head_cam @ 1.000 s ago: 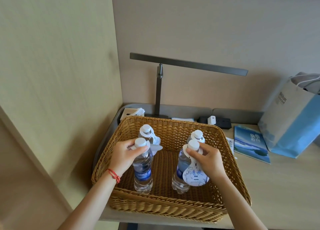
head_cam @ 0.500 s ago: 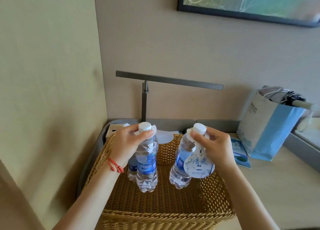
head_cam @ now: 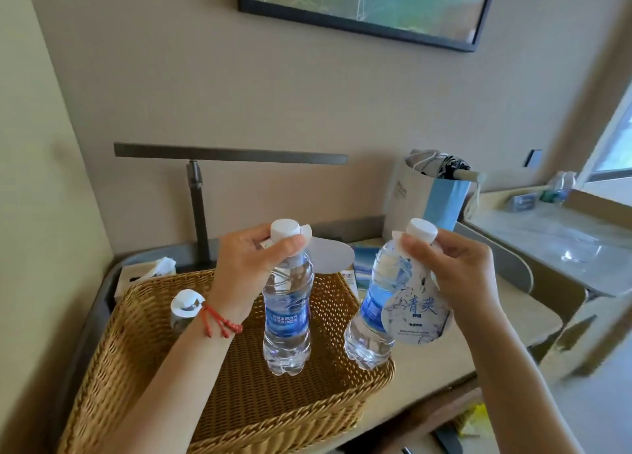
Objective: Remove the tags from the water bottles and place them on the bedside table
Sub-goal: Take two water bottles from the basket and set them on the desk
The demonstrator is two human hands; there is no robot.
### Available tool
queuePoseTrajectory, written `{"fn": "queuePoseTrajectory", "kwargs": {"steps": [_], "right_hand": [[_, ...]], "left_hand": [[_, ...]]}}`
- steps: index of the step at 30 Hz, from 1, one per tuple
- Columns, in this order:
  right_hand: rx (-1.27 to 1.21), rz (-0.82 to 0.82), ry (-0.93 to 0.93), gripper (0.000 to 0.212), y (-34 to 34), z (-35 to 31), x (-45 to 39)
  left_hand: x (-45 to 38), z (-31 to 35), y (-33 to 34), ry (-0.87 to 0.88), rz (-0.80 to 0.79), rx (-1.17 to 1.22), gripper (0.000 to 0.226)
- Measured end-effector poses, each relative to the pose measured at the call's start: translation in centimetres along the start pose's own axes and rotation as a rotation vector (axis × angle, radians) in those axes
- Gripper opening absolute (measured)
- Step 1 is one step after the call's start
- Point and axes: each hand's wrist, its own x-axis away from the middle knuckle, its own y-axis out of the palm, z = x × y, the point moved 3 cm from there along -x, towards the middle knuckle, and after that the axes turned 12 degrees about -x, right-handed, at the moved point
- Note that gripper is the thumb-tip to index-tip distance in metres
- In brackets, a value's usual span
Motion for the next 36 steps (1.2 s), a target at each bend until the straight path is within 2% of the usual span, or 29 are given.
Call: {"fn": "queuePoseTrajectory", "kwargs": {"steps": [4, 6, 12, 15, 18, 20, 22, 24, 27, 29, 36], "right_hand": [[0.02, 0.089, 0.039, 0.024, -4.6, -0.4, 1.3], [0.02, 0.104, 0.058, 0.027, -7.1, -0.5, 1.9], [0.079, 0.146, 0.064, 0.007, -15.3, 0.2, 2.7], [0.079, 0.163, 0.072, 0.009, -20.1, 0.8, 2.8], [0.076, 0.181, 0.074, 0.021, -24.9, 1.5, 2.8], [0.099, 0.191, 0.071, 0.031, -27.9, 2.1, 2.6], [0.114, 0.186, 0.08, 0.037, -30.6, 2.7, 2.3], [0.135, 0.181, 0.083, 0.039, -32.9, 3.4, 1.8], [0.161, 0.197, 0.074, 0.03, -35.7, 4.5, 0.9], [0.164, 0.212, 0.064, 0.027, -37.1, 5.3, 0.1], [0.125, 0.22, 0.045, 0.032, -38.1, 9.9, -4.5]], "left_hand": [[0.1, 1.7, 3.9, 0.045, -0.074, 0.028, 0.035], [0.4, 2.4, 6.2, 0.054, -0.12, 0.047, 0.033], [2.3, 5.0, 14.4, 0.068, -0.21, 0.092, 0.023], [3.5, 6.4, 19.0, 0.08, -0.218, 0.112, 0.014], [4.4, 7.3, 23.7, 0.058, -0.234, 0.126, 0.011], [5.0, 7.7, 26.7, 0.037, -0.236, 0.132, 0.017], [5.5, 8.0, 29.4, 0.021, -0.214, 0.154, 0.024], [5.8, 8.2, 31.8, 0.012, -0.206, 0.153, 0.019], [5.8, 7.9, 34.9, -0.016, -0.219, 0.134, 0.006], [5.4, 7.6, 36.5, -0.021, -0.219, 0.124, 0.013], [1.2, 4.9, 40.4, -0.044, -0.213, 0.128, 0.01]]}}
